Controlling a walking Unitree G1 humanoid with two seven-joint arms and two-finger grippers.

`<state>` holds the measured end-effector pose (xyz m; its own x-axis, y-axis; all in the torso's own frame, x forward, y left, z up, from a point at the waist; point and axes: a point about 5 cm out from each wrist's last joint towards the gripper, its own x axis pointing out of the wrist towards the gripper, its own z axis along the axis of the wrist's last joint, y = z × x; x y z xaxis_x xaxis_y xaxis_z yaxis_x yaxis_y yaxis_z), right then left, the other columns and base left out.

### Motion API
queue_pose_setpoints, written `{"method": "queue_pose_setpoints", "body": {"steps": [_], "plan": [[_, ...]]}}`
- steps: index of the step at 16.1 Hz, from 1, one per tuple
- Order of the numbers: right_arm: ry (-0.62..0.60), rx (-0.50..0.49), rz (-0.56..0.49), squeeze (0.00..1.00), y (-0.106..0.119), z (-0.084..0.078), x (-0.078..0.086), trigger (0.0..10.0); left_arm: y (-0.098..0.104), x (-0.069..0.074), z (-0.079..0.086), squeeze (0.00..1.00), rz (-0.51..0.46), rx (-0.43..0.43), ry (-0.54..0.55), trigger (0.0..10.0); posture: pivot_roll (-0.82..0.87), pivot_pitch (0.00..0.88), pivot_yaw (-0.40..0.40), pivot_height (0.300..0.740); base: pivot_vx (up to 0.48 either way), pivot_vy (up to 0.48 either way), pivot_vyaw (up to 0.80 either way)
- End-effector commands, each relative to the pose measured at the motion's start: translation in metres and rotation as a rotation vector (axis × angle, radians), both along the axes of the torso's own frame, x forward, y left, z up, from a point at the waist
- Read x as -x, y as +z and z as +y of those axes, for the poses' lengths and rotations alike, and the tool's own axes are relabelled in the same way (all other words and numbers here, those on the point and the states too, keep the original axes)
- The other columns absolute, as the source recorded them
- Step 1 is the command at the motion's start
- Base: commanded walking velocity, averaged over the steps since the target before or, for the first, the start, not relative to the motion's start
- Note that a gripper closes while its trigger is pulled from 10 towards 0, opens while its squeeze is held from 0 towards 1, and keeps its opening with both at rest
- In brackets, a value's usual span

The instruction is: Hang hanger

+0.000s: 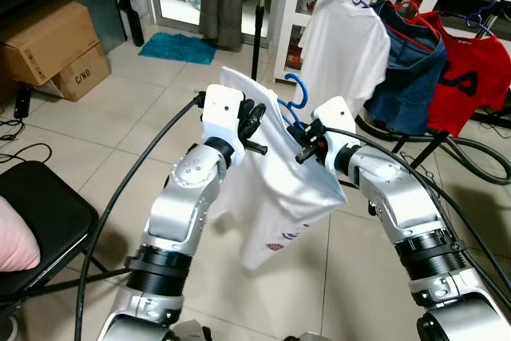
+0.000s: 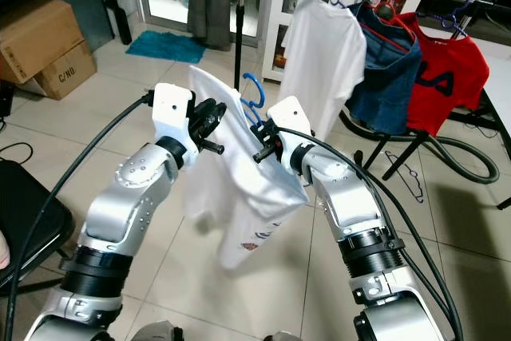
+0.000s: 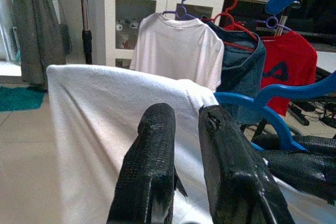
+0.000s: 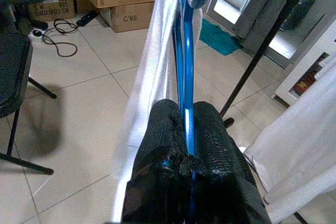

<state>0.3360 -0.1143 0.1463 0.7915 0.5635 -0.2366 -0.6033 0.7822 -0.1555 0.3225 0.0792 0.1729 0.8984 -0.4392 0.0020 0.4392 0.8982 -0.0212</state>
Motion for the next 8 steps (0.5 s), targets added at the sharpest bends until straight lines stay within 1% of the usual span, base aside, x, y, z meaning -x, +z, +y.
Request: {"method": "queue_pose_setpoints", "body": {"steps": [1, 2, 4, 5, 7, 8], "plan": [[-0.018, -0.017, -0.05, 0.0, 0.012, -0.003, -0.005, 0.0, 0.002, -0.001, -0.003, 0.0, -0.007, 0.008, -0.02, 10.0, -0.02, 0.0, -0.085, 0.74, 0.0, 0.0, 0.0], [-0.007, -0.024, -0.051, 0.0, 0.013, -0.001, -0.005, 0.0, 0.002, -0.001, -0.003, 0.0, -0.002, 0.011, -0.03, 10.0, -0.02, 0.0, -0.086, 0.74, 0.0, 0.0, 0.0], [0.051, -0.05, -0.062, 0.0, 0.017, 0.008, 0.0, 0.0, -0.001, -0.011, -0.003, 0.0, 0.015, 0.006, -0.035, 10.0, -0.02, 0.0, -0.083, 0.74, 0.0, 0.0, 0.0], [0.055, -0.051, -0.064, 0.0, 0.017, 0.008, 0.001, 0.0, -0.001, -0.012, -0.004, 0.0, 0.016, 0.008, -0.049, 10.0, -0.02, 0.0, -0.083, 0.74, 0.0, 0.0, 0.0], [0.056, -0.05, -0.066, 0.0, 0.017, 0.008, 0.001, 0.0, 0.002, -0.011, -0.008, 0.0, 0.013, 0.019, -0.083, 10.0, -0.03, 0.0, -0.078, 0.74, 0.0, 0.0, 0.0], [0.055, -0.049, -0.068, 0.0, 0.017, 0.006, 0.001, 0.0, 0.002, -0.008, -0.013, 0.0, 0.014, 0.028, -0.116, 10.0, -0.03, 0.0, -0.076, 0.74, 0.0, 0.0, 0.0]]}}
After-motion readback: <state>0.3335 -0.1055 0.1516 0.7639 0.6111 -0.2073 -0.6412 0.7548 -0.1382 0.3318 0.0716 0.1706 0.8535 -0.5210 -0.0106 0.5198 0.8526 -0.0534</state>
